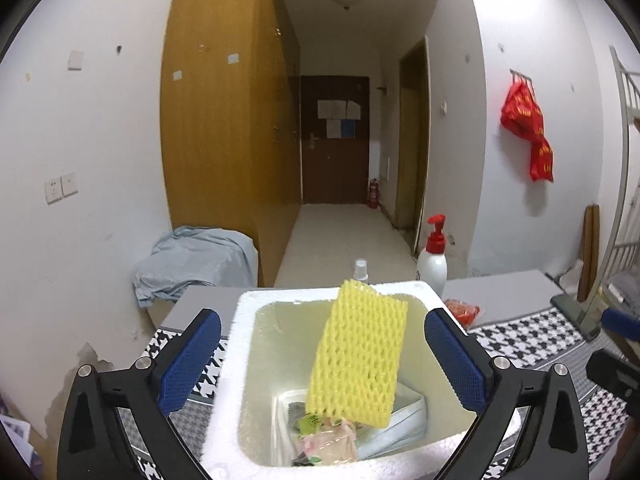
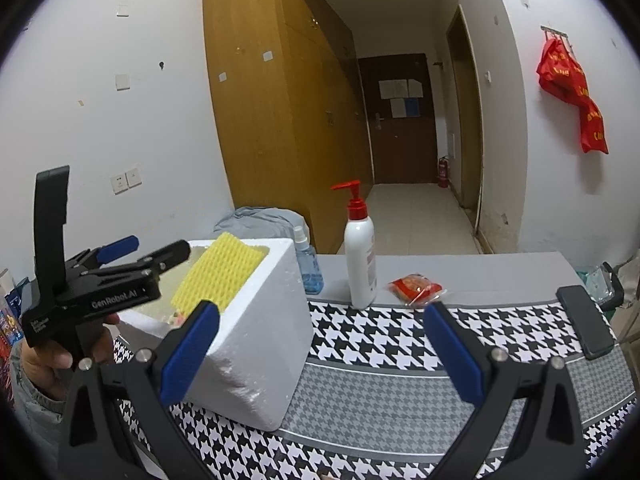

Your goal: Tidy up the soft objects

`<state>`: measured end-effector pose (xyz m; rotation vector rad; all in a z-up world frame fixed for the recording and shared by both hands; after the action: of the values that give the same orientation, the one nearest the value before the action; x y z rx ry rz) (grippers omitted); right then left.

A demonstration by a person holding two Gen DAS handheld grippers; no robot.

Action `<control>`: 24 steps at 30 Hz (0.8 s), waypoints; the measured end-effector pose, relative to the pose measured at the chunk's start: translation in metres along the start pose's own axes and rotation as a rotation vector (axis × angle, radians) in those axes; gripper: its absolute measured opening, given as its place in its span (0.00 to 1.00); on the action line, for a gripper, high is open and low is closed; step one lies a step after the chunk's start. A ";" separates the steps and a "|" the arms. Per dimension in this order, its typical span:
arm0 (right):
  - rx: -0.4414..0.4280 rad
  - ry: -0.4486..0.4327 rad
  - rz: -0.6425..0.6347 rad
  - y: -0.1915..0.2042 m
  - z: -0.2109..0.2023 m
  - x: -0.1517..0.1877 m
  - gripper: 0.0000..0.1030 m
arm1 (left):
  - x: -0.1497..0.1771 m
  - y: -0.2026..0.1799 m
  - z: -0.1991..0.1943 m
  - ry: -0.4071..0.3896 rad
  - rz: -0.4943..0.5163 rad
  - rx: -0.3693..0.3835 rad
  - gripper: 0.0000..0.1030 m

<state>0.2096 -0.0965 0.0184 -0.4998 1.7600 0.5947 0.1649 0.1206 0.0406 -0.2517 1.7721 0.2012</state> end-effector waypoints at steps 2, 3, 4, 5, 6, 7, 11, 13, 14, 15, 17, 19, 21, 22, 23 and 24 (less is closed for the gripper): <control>-0.001 -0.001 -0.002 0.001 -0.002 0.000 1.00 | -0.002 0.006 -0.005 -0.007 -0.005 -0.006 0.99; 0.000 -0.002 -0.002 0.001 -0.004 -0.001 1.00 | -0.002 0.006 -0.006 -0.009 -0.004 -0.010 0.99; -0.001 -0.005 -0.003 0.002 -0.005 -0.001 1.00 | -0.003 0.008 -0.008 -0.012 -0.004 -0.015 0.99; -0.003 -0.007 -0.003 0.003 -0.006 -0.002 1.00 | -0.003 0.009 -0.011 -0.015 -0.006 -0.016 0.99; -0.004 -0.009 -0.003 0.004 -0.008 -0.002 1.00 | -0.003 0.010 -0.014 -0.018 -0.009 -0.014 0.99; -0.005 -0.011 -0.004 0.005 -0.009 -0.002 1.00 | -0.003 0.011 -0.016 -0.022 -0.013 -0.012 0.99; -0.006 -0.014 -0.012 0.009 -0.014 -0.003 1.00 | -0.005 0.013 -0.027 -0.040 -0.016 -0.019 0.99; -0.009 -0.017 -0.017 0.013 -0.017 -0.003 1.00 | -0.006 0.014 -0.032 -0.046 -0.015 -0.017 0.99; -0.009 -0.018 -0.021 0.015 -0.018 -0.004 1.00 | -0.006 0.015 -0.034 -0.051 -0.016 -0.017 0.99; -0.010 -0.021 -0.025 0.017 -0.020 -0.004 1.00 | -0.007 0.015 -0.038 -0.057 -0.015 -0.017 0.99; -0.011 -0.029 -0.031 0.020 -0.025 -0.005 1.00 | -0.008 0.017 -0.046 -0.069 -0.020 -0.015 0.99; -0.013 -0.041 -0.034 0.023 -0.031 -0.007 1.00 | -0.010 0.017 -0.052 -0.077 -0.025 -0.007 0.99; -0.014 -0.052 -0.036 0.025 -0.036 -0.009 1.00 | -0.011 0.015 -0.061 -0.093 -0.024 -0.001 0.99; -0.015 -0.058 -0.038 0.026 -0.039 -0.009 1.00 | -0.012 0.014 -0.064 -0.099 -0.023 0.000 0.99; -0.016 -0.062 -0.039 0.028 -0.041 -0.009 1.00 | -0.013 0.012 -0.068 -0.107 -0.021 0.001 0.99; -0.016 -0.068 -0.043 0.029 -0.045 -0.010 1.00 | -0.013 0.011 -0.072 -0.112 -0.019 0.003 0.99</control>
<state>0.1604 -0.1013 0.0413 -0.5210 1.6771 0.5892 0.0968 0.1128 0.0684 -0.2505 1.6582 0.1950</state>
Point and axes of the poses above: each gripper's, at about its wrist camera, not at the fingertips, and z roughly the way its jaws point, y to its left, x to its underside, the point moved 2 cm from there along z, roughly the way its jaws point, and after that the axes turned 10 degrees about -y, right-handed, at the moved point
